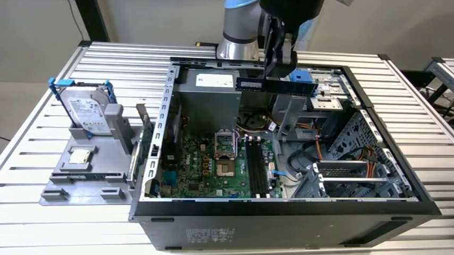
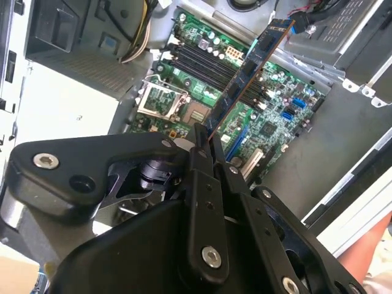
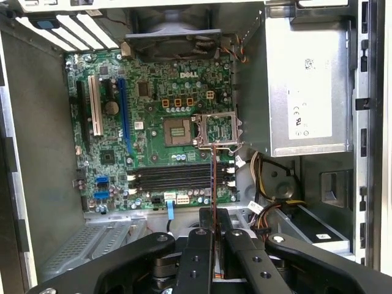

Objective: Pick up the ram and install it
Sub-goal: 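Insert the ram into the slot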

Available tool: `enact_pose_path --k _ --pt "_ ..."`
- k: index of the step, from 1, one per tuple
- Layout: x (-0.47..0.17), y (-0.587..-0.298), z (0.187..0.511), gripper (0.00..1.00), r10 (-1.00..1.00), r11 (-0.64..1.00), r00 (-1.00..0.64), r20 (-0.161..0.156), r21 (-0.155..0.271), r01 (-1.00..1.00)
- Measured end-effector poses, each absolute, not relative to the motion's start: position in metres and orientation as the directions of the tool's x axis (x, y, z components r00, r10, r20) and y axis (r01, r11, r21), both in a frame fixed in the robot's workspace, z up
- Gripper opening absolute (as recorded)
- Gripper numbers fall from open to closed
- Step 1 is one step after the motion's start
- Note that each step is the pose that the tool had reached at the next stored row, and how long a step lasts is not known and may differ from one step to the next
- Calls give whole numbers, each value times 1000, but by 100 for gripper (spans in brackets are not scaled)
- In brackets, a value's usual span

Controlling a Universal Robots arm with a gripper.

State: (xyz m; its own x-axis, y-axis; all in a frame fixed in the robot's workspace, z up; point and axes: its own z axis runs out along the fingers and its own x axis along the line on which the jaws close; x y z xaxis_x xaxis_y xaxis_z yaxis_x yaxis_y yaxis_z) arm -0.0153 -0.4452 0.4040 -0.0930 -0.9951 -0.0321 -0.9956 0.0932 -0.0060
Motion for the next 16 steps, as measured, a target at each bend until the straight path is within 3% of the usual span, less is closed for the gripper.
enact_pose_path --k 16 --pt "-15 -446 404 0 -971 238 -238 -33 -6 -971"
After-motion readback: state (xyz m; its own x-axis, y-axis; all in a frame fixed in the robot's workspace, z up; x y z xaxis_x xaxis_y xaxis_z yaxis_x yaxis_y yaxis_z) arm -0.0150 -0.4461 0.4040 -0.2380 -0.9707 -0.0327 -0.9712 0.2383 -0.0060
